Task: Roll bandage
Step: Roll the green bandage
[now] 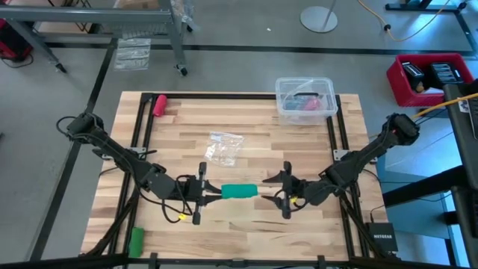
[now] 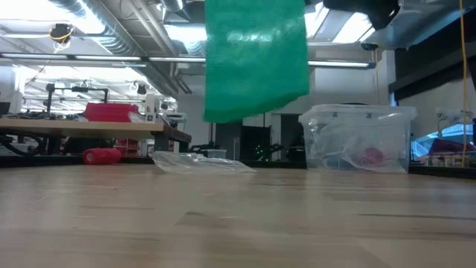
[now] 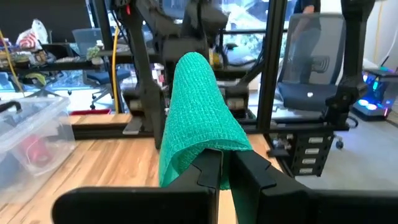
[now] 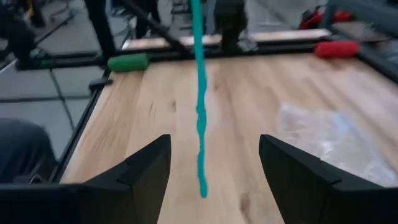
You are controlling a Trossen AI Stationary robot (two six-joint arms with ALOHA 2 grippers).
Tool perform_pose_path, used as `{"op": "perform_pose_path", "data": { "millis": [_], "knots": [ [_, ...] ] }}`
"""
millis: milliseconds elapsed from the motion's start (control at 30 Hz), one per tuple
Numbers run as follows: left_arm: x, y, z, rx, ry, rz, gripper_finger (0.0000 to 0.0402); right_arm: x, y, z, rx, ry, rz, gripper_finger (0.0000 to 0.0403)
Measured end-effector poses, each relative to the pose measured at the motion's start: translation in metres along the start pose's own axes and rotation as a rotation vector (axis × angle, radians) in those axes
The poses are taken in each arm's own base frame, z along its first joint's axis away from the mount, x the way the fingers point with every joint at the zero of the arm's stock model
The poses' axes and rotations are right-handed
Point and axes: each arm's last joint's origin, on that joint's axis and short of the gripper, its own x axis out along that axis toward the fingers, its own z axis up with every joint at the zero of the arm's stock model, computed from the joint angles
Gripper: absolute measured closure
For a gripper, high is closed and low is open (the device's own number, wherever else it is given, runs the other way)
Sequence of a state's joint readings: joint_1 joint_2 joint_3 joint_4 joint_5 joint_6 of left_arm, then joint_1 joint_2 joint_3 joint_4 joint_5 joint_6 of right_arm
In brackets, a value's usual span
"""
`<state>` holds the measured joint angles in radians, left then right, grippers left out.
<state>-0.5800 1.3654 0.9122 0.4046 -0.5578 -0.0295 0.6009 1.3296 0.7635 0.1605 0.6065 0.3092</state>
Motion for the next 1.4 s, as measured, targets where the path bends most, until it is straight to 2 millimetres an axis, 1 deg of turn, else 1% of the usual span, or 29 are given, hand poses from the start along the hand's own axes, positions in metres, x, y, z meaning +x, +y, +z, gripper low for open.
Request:
{"op": "perform_pose_path", "data": {
  "millis": [100, 267, 467, 533, 600, 667, 733, 800, 833, 867, 967, 1033, 1167, 1267, 1400],
  "knots": [
    [0.001, -0.001, 0.007, -0.006, -0.022, 0.000, 0.0389, 0.012, 0.003, -0.006, 0.003, 0.014, 0.036, 0.0155],
    [0.001, -0.001, 0.011, -0.006, -0.030, -0.001, 0.0389, 0.035, 0.003, -0.021, -0.025, 0.030, 0.008, 0.0155],
    [0.001, -0.001, 0.013, 0.003, -0.042, 0.000, 0.0389, 0.049, 0.001, -0.023, -0.030, -0.004, 0.012, 0.0156],
    [0.002, 0.000, 0.015, 0.007, -0.068, 0.004, 0.0389, 0.051, 0.001, -0.026, -0.041, 0.008, 0.008, 0.0167],
    [0.002, 0.001, 0.018, 0.003, -0.087, 0.006, 0.0389, 0.052, 0.002, -0.026, -0.048, 0.000, 0.009, 0.0194],
    [0.001, 0.001, 0.018, 0.003, -0.089, 0.007, 0.0389, 0.052, 0.003, -0.026, -0.062, -0.004, 0.015, 0.0237],
    [0.001, 0.001, 0.018, 0.003, -0.090, 0.008, 0.0389, 0.052, 0.003, -0.026, -0.065, -0.001, 0.039, 0.0295],
    [0.001, 0.001, 0.018, 0.008, -0.089, 0.008, 0.0389, 0.052, 0.004, -0.026, -0.067, 0.006, 0.064, 0.0362],
    [0.001, 0.002, 0.018, 0.016, -0.090, 0.009, 0.0389, 0.052, 0.004, -0.026, -0.071, 0.008, 0.073, 0.0381],
    [0.002, 0.002, 0.019, 0.025, -0.092, 0.012, 0.0389, 0.052, 0.005, -0.026, -0.074, 0.009, 0.081, 0.0388],
    [0.002, 0.004, 0.019, 0.039, -0.097, 0.020, 0.0389, 0.050, 0.007, -0.026, -0.058, 0.014, 0.111, 0.0385],
    [0.003, 0.006, 0.020, 0.053, -0.097, 0.028, 0.0389, 0.044, 0.014, -0.025, -0.059, 0.010, 0.154, 0.0395],
    [0.005, 0.012, 0.021, 0.069, -0.091, 0.048, 0.0389, 0.029, 0.030, -0.016, -0.066, -0.029, 0.233, 0.0394],
    [0.004, 0.016, 0.021, 0.099, -0.079, 0.057, 0.0389, 0.020, 0.045, -0.007, -0.084, -0.060, 0.283, 0.0399],
    [0.005, 0.018, 0.017, 0.164, -0.034, 0.085, 0.0389, 0.012, 0.062, 0.008, -0.096, -0.078, 0.360, 0.0398]
  ]
}}
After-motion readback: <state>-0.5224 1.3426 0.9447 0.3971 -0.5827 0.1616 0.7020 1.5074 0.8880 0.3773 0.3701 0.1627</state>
